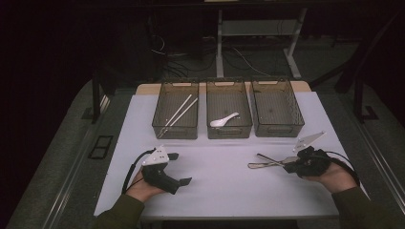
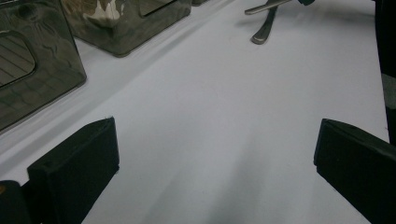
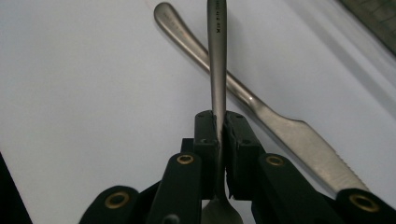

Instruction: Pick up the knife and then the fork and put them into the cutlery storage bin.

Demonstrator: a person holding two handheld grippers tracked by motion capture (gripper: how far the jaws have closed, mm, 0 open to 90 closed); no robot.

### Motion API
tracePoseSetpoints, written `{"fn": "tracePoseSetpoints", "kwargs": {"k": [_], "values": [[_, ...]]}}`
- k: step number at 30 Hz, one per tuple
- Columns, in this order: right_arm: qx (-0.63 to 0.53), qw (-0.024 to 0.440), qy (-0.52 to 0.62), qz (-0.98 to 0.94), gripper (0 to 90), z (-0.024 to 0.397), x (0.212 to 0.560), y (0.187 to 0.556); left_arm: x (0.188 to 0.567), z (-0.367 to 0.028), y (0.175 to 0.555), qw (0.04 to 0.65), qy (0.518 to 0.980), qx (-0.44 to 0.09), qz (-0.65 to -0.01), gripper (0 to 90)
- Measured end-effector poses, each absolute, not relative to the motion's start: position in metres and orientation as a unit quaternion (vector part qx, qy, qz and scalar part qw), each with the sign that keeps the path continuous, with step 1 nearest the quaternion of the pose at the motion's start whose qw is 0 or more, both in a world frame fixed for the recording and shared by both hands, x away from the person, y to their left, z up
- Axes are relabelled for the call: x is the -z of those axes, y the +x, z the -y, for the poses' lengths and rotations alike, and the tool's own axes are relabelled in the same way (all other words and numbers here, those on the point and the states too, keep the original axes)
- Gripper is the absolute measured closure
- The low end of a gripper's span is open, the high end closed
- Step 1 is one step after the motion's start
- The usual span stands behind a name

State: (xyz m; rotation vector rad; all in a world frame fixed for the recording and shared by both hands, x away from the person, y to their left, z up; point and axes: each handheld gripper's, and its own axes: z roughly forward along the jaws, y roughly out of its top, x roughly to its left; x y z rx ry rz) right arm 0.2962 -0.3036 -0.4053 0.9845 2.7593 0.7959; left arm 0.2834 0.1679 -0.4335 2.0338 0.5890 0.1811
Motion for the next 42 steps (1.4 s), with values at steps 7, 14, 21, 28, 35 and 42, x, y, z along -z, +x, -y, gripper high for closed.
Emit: {"fn": "tracePoseSetpoints", "kwargs": {"k": [7, 14, 21, 28, 35, 42], "values": [[-0.281, 0.061, 0.339, -0.896, 83.7, 0.312, 0.397, 0.298, 0.433, -0.169, 0.283, 0.486, 0.836, -0.078, -0.243, 0.0], [-0.294, 0.073, 0.345, -0.888, 83.8, 0.321, 0.389, 0.301, 0.432, -0.169, 0.282, 0.487, 0.835, -0.074, -0.244, 0.0], [-0.308, 0.084, 0.362, -0.876, 83.7, 0.328, 0.378, 0.307, 0.433, -0.168, 0.283, 0.481, 0.837, -0.064, -0.251, 0.0], [-0.317, 0.100, 0.374, -0.866, 83.7, 0.335, 0.365, 0.316, 0.434, -0.167, 0.283, 0.481, 0.840, -0.063, -0.245, 0.0], [-0.325, 0.113, 0.388, -0.855, 83.7, 0.339, 0.354, 0.331, 0.433, -0.167, 0.282, 0.482, 0.839, -0.063, -0.244, 0.0], [-0.326, 0.130, 0.403, -0.845, 83.7, 0.338, 0.349, 0.352, 0.433, -0.167, 0.282, 0.482, 0.839, -0.063, -0.244, 0.0]]}}
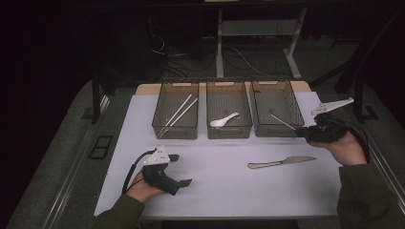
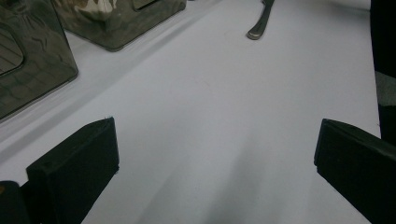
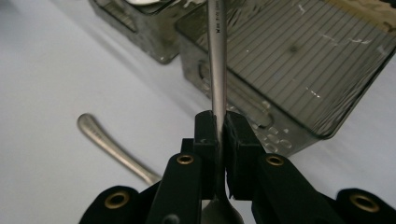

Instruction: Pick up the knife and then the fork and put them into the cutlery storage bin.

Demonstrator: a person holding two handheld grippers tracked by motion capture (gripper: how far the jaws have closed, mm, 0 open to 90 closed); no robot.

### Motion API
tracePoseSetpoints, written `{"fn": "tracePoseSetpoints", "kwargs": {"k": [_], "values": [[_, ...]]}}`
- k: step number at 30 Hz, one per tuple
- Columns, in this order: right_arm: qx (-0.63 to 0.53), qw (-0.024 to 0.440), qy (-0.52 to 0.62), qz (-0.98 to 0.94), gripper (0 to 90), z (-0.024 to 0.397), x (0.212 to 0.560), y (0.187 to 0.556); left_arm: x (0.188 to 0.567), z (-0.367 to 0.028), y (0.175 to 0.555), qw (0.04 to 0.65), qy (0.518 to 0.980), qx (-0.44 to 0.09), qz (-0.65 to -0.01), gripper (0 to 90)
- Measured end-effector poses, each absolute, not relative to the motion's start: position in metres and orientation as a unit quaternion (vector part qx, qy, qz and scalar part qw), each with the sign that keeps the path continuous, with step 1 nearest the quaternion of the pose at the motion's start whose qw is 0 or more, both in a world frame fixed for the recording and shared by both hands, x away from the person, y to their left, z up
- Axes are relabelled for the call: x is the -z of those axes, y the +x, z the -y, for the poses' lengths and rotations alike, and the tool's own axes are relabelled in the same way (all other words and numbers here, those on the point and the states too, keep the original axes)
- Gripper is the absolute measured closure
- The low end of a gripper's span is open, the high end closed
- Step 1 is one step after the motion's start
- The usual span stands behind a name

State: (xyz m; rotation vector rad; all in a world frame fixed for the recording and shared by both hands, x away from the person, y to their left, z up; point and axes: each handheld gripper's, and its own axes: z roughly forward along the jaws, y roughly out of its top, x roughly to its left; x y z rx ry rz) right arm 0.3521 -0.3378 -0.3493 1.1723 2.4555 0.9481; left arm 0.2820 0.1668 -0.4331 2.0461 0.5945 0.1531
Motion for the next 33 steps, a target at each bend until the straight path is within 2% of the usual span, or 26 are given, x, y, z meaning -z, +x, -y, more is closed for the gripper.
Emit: {"fn": "tracePoseSetpoints", "kwargs": {"k": [7, 21, 33], "values": [[-0.321, 0.144, 0.425, -0.834, 83.7, 0.338, 0.351, 0.380, 0.432, -0.167, 0.284, 0.483, 0.839, -0.061, -0.244, 0.0], [-0.299, 0.143, 0.460, -0.824, 83.7, 0.321, 0.353, 0.444, 0.432, -0.167, 0.283, 0.486, 0.837, -0.060, -0.243, 0.0], [-0.269, 0.123, 0.494, -0.818, 83.6, 0.306, 0.382, 0.489, 0.432, -0.166, 0.283, 0.485, 0.838, -0.058, -0.241, 0.0]]}}
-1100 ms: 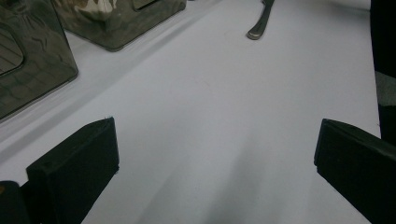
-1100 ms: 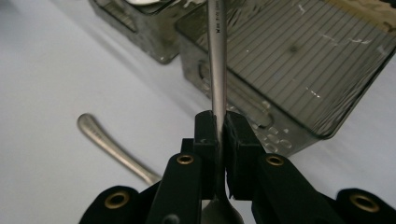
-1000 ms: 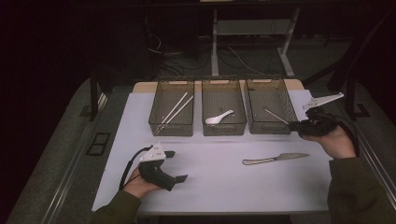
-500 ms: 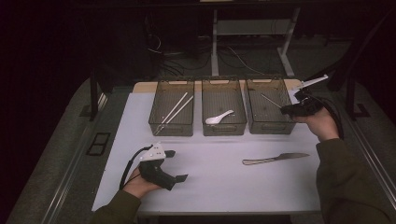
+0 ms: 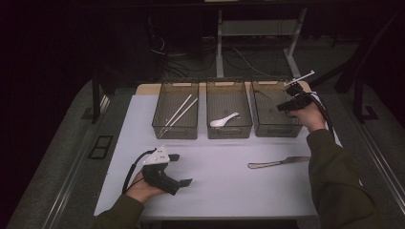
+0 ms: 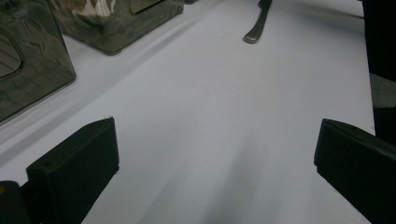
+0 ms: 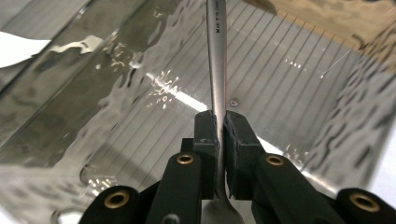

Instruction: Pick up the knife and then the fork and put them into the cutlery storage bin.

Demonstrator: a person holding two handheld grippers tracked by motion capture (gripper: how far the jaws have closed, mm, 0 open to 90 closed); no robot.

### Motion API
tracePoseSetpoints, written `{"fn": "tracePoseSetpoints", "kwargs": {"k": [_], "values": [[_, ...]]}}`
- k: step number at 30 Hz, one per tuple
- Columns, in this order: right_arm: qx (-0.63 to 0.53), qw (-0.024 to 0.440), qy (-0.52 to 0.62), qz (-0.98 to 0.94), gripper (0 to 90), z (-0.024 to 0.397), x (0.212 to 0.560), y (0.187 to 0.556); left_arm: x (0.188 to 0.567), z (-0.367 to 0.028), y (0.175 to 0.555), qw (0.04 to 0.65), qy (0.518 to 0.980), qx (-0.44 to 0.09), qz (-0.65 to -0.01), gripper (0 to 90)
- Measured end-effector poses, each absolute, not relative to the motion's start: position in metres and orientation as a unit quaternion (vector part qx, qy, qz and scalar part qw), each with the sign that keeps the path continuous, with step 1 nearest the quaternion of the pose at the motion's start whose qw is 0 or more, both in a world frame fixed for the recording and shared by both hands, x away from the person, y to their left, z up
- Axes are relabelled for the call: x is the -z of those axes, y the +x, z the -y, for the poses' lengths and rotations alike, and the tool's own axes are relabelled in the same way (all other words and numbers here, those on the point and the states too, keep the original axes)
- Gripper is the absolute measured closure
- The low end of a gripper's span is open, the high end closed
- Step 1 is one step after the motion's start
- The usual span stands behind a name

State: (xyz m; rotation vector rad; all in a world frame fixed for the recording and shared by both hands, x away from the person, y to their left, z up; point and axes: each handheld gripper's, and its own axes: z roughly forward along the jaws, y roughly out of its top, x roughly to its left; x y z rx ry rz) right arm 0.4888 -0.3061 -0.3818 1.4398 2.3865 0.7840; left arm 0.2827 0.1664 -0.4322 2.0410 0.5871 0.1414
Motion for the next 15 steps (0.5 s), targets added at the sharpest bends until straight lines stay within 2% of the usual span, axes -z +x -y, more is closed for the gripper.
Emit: {"fn": "tracePoseSetpoints", "kwargs": {"k": [15], "values": [[-0.198, 0.078, 0.502, -0.838, 83.5, 0.286, 0.403, 0.507, 0.432, -0.165, 0.282, 0.484, 0.840, -0.054, -0.238, 0.0]]}}
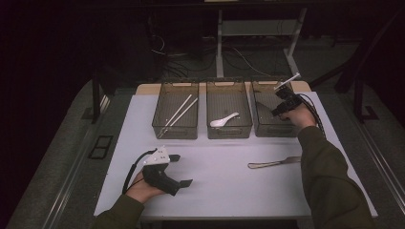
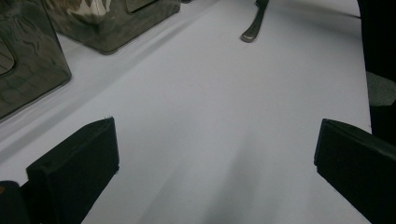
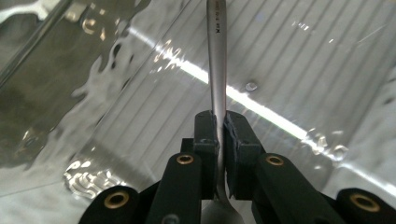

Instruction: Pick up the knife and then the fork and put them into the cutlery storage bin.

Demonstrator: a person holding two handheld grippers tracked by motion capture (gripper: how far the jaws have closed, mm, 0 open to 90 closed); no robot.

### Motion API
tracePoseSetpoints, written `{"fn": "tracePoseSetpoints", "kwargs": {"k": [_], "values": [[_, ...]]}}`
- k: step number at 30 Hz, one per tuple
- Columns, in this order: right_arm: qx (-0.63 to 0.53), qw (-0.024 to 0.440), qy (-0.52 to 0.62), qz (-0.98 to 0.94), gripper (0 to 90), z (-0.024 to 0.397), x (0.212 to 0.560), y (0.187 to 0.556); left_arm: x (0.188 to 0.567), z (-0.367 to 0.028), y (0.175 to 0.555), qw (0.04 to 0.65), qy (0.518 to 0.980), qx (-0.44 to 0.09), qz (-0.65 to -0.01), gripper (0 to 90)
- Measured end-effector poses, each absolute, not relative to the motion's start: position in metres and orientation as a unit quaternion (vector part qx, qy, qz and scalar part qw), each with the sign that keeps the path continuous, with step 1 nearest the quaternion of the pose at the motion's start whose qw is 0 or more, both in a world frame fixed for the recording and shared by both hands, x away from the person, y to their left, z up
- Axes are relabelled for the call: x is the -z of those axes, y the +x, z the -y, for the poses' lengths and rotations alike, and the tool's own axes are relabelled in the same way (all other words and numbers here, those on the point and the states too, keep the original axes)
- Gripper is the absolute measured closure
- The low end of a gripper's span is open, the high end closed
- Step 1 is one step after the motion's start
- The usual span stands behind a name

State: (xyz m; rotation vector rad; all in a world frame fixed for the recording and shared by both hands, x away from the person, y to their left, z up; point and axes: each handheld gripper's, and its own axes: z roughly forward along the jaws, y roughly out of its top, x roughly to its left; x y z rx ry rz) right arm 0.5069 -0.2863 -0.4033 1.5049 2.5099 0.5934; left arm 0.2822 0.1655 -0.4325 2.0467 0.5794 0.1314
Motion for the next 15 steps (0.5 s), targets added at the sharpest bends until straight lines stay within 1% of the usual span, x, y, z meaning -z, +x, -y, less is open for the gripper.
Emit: {"fn": "tracePoseSetpoints", "kwargs": {"k": [4, 7, 9, 10, 11, 13, 15], "values": [[-0.181, 0.075, 0.499, -0.844, 83.3, 0.282, 0.405, 0.508, 0.432, -0.165, 0.282, 0.483, 0.841, -0.054, -0.236, 0.0], [-0.182, 0.071, 0.499, -0.844, 81.0, 0.283, 0.406, 0.509, 0.432, -0.165, 0.282, 0.484, 0.841, -0.054, -0.237, 0.0], [-0.192, 0.071, 0.502, -0.840, 72.7, 0.285, 0.404, 0.509, 0.432, -0.165, 0.282, 0.483, 0.841, -0.054, -0.236, 0.0], [-0.197, 0.070, 0.504, -0.838, 69.5, 0.285, 0.404, 0.509, 0.432, -0.165, 0.282, 0.483, 0.842, -0.054, -0.236, 0.0], [-0.205, 0.070, 0.507, -0.835, 68.9, 0.287, 0.403, 0.509, 0.432, -0.165, 0.282, 0.483, 0.841, -0.054, -0.236, 0.0], [-0.226, 0.063, 0.517, -0.823, 60.8, 0.291, 0.401, 0.508, 0.432, -0.165, 0.282, 0.483, 0.841, -0.054, -0.236, 0.0], [-0.245, 0.055, 0.517, -0.818, 55.6, 0.294, 0.397, 0.507, 0.432, -0.166, 0.282, 0.484, 0.841, -0.054, -0.237, 0.0]]}}
